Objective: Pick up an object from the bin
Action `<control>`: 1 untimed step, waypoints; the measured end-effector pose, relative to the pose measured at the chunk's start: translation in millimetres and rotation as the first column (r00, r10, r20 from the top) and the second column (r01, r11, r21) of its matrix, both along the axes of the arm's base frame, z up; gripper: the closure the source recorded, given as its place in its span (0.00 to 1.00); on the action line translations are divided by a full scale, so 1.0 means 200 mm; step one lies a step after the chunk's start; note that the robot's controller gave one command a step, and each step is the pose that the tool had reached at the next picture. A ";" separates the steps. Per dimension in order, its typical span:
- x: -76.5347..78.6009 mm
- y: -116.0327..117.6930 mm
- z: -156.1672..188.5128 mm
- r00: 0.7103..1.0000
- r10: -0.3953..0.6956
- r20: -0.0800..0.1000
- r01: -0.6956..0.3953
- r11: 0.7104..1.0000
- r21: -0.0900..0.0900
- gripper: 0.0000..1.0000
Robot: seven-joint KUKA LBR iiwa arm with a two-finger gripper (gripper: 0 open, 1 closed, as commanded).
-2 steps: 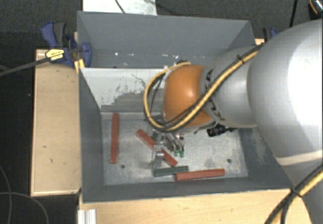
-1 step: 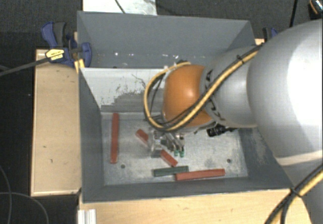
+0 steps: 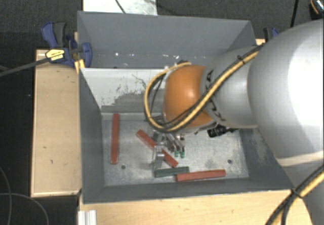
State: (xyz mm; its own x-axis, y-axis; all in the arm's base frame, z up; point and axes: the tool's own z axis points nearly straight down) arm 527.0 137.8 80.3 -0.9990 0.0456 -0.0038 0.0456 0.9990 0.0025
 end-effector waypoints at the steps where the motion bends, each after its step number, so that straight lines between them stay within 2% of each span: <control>1: 0.00 0.00 0.00 1.000 -0.002 0.000 0.002 1.000 0.000 1.00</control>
Offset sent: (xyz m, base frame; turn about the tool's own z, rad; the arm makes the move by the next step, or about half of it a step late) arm 0.0000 0.0000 0.0000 0.0000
